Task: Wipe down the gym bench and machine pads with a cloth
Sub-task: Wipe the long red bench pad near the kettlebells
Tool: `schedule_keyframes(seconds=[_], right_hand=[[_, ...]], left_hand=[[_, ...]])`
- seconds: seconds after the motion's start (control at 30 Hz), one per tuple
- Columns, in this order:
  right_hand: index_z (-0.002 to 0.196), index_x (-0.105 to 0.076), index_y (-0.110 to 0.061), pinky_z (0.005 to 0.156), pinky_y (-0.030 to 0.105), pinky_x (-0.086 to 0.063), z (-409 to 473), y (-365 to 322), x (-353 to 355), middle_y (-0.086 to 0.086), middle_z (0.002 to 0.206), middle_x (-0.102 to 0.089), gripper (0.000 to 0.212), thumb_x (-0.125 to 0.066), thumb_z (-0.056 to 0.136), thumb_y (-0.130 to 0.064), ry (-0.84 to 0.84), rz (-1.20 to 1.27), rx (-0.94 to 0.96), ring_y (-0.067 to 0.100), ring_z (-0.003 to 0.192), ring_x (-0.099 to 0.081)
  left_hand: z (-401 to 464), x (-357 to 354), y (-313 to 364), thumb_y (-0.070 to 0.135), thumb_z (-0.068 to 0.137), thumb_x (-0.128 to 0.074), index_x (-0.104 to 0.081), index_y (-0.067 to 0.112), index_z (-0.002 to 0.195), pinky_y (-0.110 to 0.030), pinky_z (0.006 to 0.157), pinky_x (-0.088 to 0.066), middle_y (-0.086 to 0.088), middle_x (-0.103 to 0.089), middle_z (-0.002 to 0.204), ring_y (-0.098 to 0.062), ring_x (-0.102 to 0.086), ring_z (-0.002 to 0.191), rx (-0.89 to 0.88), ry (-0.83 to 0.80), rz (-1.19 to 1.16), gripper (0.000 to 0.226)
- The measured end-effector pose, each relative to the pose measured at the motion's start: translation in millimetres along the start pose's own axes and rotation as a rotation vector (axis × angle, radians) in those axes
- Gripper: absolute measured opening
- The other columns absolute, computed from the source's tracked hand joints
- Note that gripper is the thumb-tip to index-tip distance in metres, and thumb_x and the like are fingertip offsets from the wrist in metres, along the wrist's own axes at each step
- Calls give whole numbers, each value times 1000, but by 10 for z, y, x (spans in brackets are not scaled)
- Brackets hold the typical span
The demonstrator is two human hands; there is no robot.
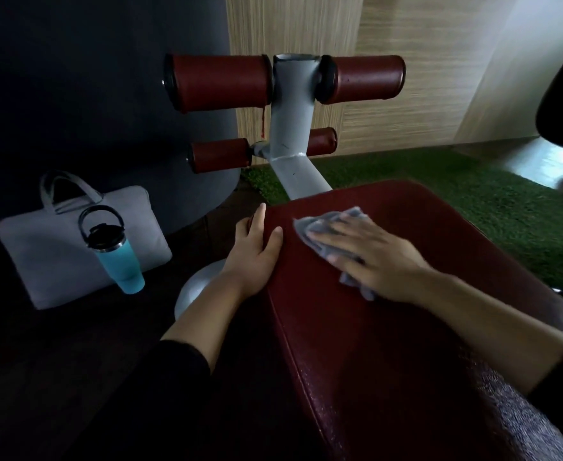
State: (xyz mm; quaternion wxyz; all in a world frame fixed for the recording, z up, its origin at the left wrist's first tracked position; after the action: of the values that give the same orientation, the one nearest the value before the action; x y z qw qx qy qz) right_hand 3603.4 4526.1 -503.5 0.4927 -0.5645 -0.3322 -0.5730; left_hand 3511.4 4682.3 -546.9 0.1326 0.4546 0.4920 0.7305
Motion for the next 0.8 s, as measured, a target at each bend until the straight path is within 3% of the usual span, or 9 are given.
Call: schedule_keyframes(seconds=[0.1, 0.27, 0.33, 0.47, 0.53, 0.67, 0.8], right_hand=[[145, -23, -52, 109, 32, -27, 94, 524, 189, -21, 156, -19, 47, -32, 99, -49, 49, -61, -168, 4, 145, -7], [142, -37, -41, 113, 40, -20, 773, 427, 162, -11, 150, -36, 42, -31, 101, -44, 157, -92, -252, 16, 140, -23], [141, -39, -40, 114, 40, -18, 816, 142, 59, -12, 149, -38, 41, -33, 101, -43, 146, -18, -212, 16, 140, -22], [146, -26, -47, 119, 34, -7, 345, -213, -70, -19, 156, -22, 48, -29, 98, -50, 77, 45, 69, 4, 147, -5], [143, -22, -56, 117, 32, -13, 141, -40, -48, -26, 155, -20, 49, -25, 94, -60, 12, 48, 146, -2, 145, -4], [140, -25, -58, 111, 42, -32, 327, 568, 109, -19, 154, -27, 46, -28, 94, -58, 70, -44, 12, 9, 144, -17], [143, -35, -41, 114, 37, -21, 800, 417, 146, -9, 149, -39, 45, -37, 99, -44, 141, -63, -132, 17, 140, -26]], left_hand=[[-13, -3, 0, 50, 100, -32, -3, 38, 153, -26, 102, -27, 0, -6, 159, -20, -29, 140, 13, -6, 3, 62], [-18, 11, 16, 50, 100, -32, -3, 37, 153, -30, 104, -30, -1, -9, 158, -23, -32, 138, 33, 2, 19, 62], [-22, 12, 24, 49, 101, -32, -3, 35, 154, -28, 103, -29, -2, -10, 158, -23, -32, 138, 36, 2, 33, 61], [-21, 11, 27, 47, 101, -32, -3, 35, 154, -24, 99, -23, -2, -8, 159, -22, -28, 141, 24, 4, 34, 61], [-19, 2, 18, 48, 101, -31, -2, 36, 154, -24, 98, -24, -1, -8, 159, -21, -29, 140, 33, 0, 25, 62], [-24, 12, 10, 49, 101, -31, -2, 37, 154, -25, 98, -29, 1, -8, 159, -21, -32, 138, 33, 8, 19, 61], [-61, 27, 24, 52, 99, -35, -9, 39, 153, -27, 100, -31, -1, -13, 157, -22, -33, 137, 67, 43, -41, 61]])
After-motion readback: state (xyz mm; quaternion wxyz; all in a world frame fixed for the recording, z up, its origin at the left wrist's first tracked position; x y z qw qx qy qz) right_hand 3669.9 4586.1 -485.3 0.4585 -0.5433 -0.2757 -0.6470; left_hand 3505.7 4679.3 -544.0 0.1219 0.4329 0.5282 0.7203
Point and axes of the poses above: each hand's wrist, its own z-axis towards the middle knuckle, its own x-axis out of the back of the hand, y = z × x, the point moved 9 cm from there along z, towards the middle knuckle
